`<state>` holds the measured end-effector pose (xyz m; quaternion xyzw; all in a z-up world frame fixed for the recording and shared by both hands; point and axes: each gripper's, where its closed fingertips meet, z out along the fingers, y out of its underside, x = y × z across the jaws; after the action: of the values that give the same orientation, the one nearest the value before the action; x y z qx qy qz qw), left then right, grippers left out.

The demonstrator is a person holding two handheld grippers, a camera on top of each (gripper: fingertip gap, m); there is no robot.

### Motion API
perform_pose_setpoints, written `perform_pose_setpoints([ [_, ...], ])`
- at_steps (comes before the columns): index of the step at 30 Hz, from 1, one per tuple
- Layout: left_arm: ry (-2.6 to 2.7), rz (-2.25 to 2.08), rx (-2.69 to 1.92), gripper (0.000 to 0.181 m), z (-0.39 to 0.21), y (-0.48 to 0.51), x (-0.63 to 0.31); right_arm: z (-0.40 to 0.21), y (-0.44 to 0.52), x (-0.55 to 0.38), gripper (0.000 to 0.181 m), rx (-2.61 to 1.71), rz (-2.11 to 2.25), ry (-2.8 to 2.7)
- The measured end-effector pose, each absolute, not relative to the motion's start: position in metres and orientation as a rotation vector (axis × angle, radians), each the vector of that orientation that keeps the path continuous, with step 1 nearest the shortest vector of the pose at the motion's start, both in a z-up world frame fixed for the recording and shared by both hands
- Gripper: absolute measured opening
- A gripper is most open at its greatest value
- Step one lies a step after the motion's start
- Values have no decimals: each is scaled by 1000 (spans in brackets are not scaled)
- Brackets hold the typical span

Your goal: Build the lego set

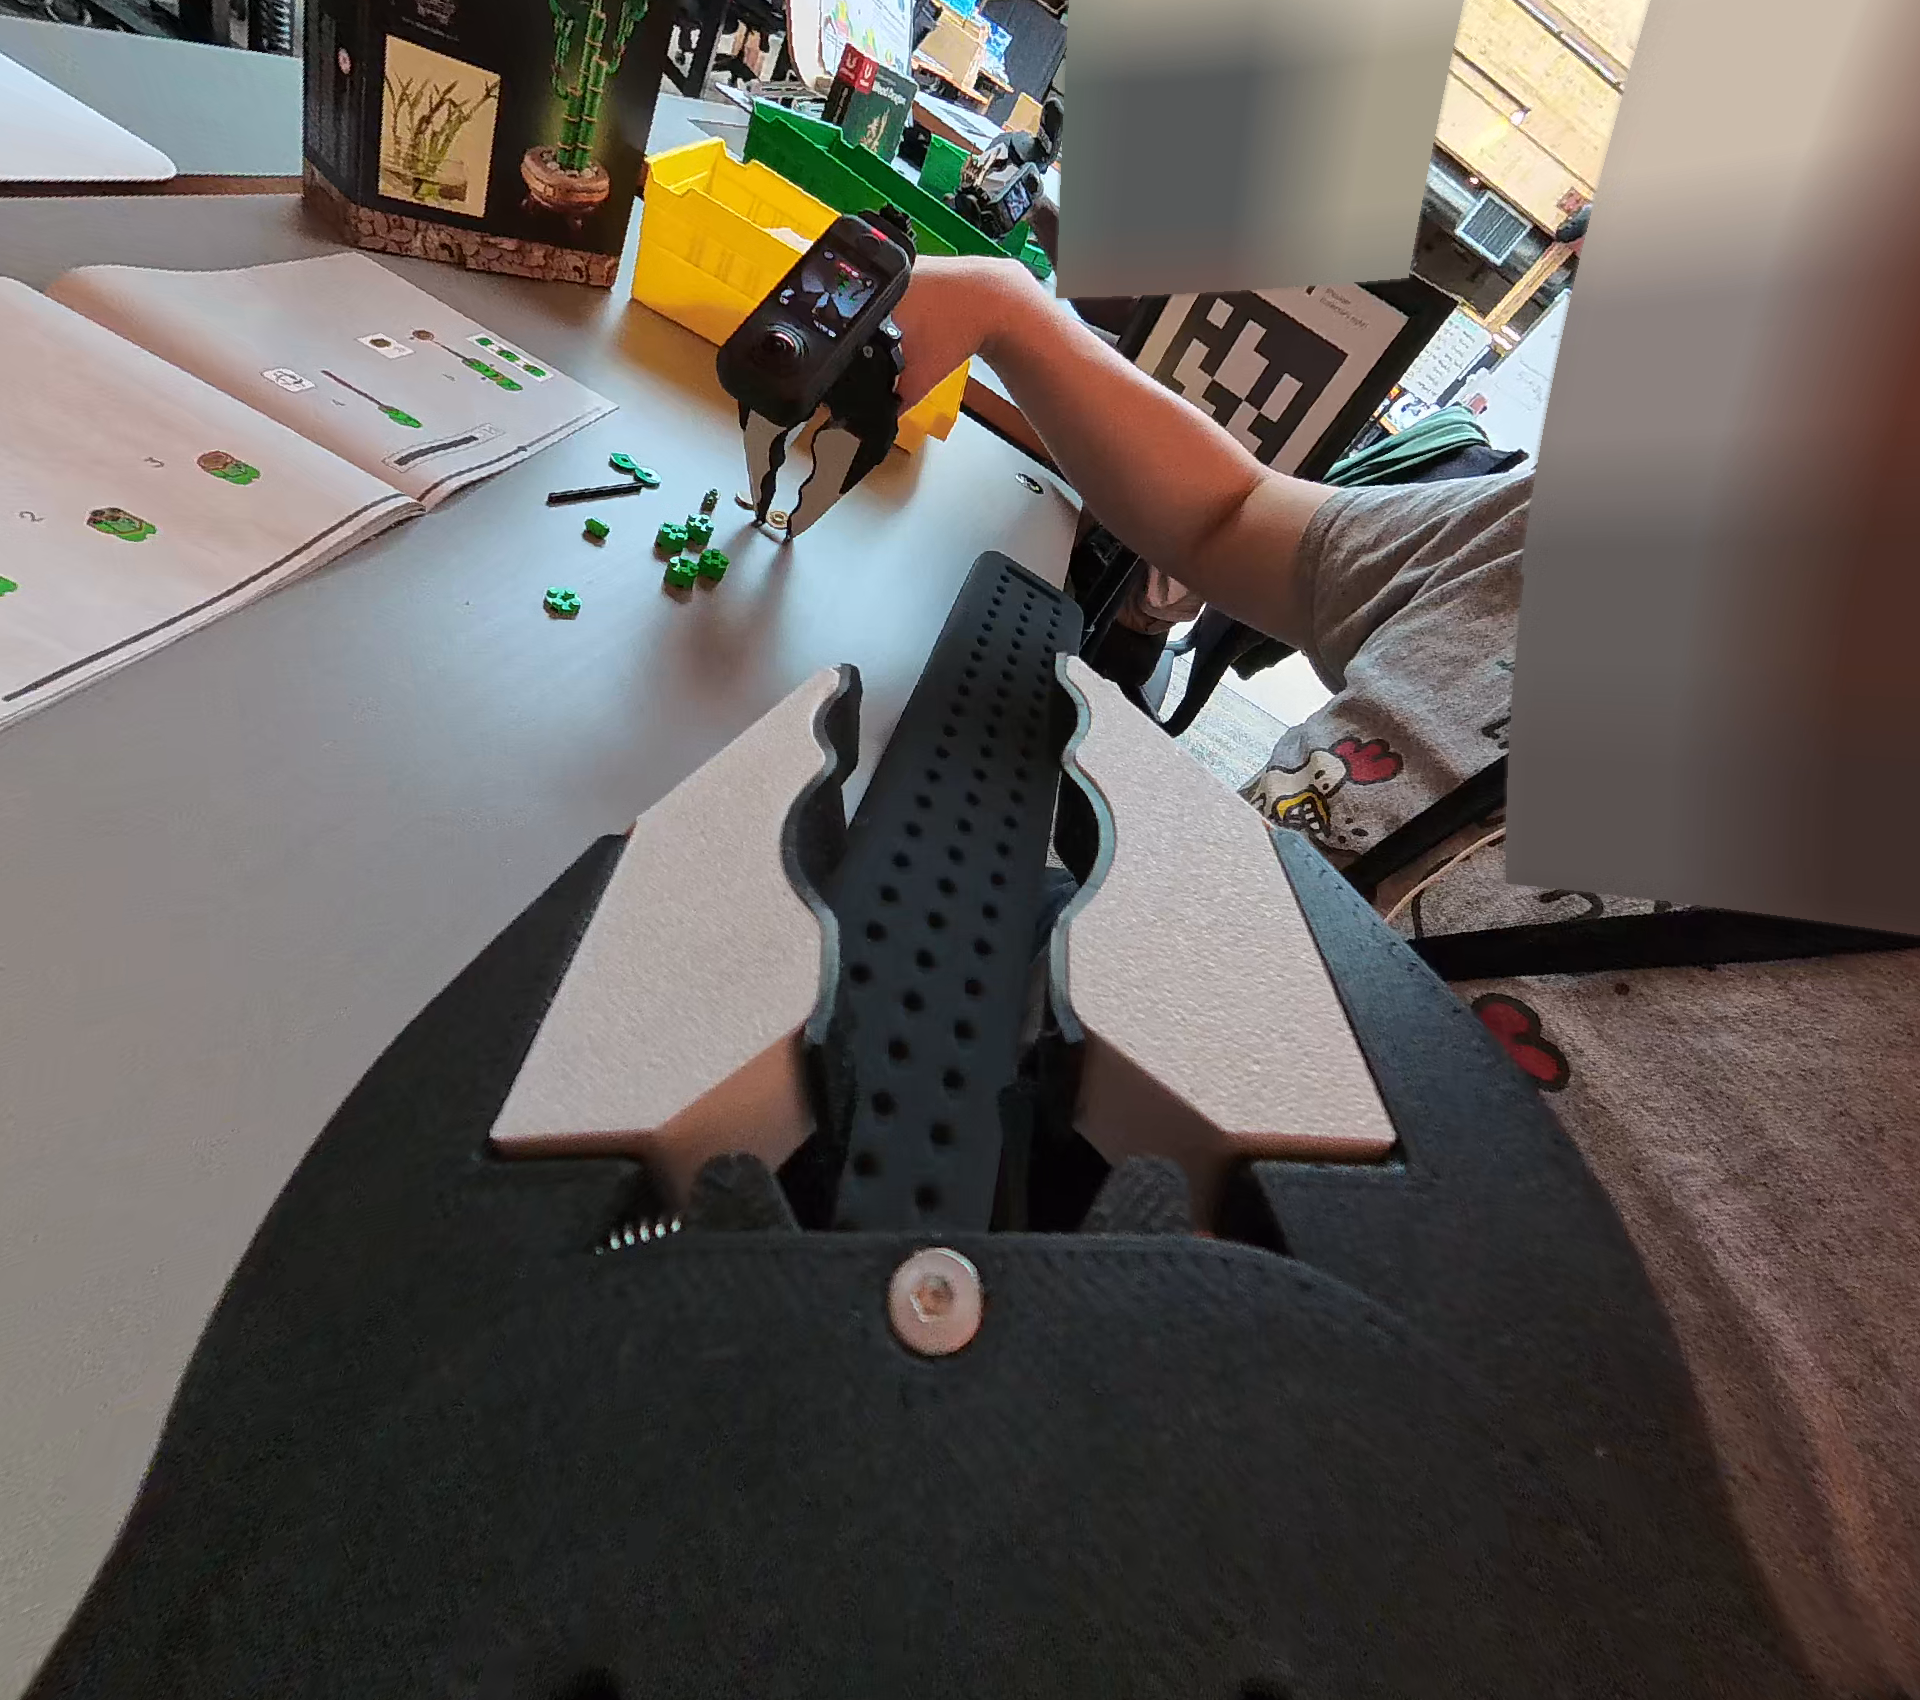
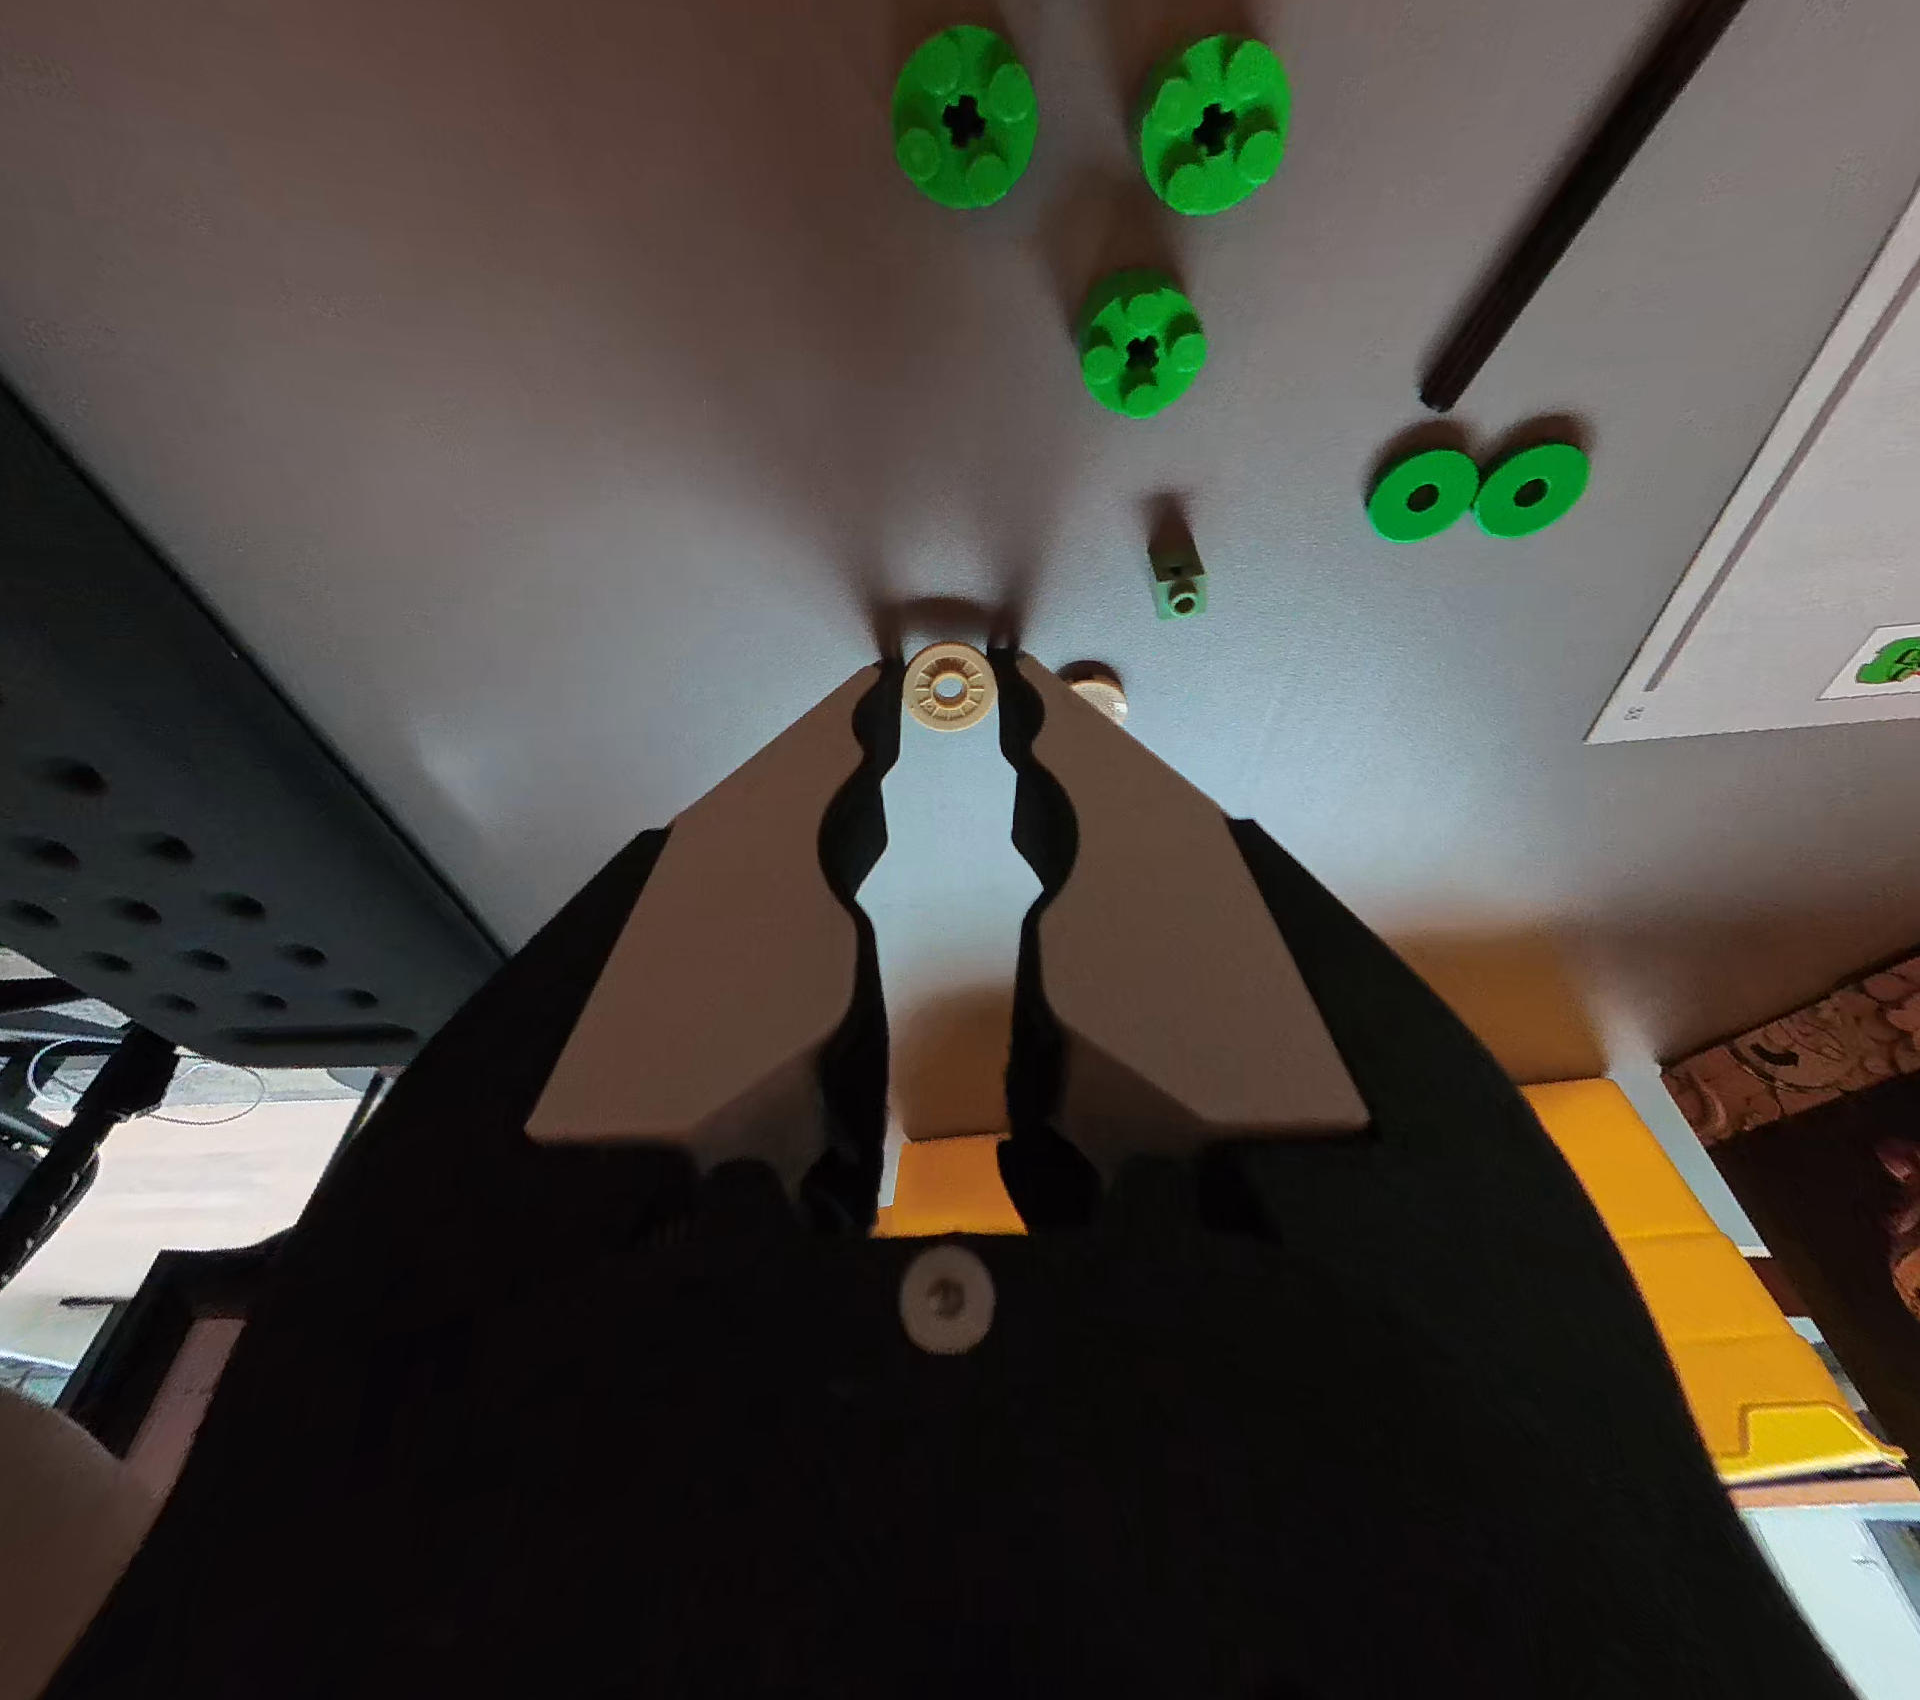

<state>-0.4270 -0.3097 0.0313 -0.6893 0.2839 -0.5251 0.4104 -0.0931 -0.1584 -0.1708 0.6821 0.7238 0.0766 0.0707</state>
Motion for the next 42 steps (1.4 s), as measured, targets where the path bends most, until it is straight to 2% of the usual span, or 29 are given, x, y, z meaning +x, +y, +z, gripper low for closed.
perform_pose_setpoints([
  [1,714,-1320,-1737,35,31,-310,-427,-171,-158,-93,19,2048,238,2179],
  [10,710,-1329,-1735,35,32,-311,-429,-171,-161,-93,19,2077,196,2189],
  [28,710,-1335,-1752,35,28,-313,-430,-165,-160,-118,18,2581,-911,2213],
  [42,720,-1344,-1763,35,25,-311,-424,-165,-160,-116,19,2733,-1153,2212],
])
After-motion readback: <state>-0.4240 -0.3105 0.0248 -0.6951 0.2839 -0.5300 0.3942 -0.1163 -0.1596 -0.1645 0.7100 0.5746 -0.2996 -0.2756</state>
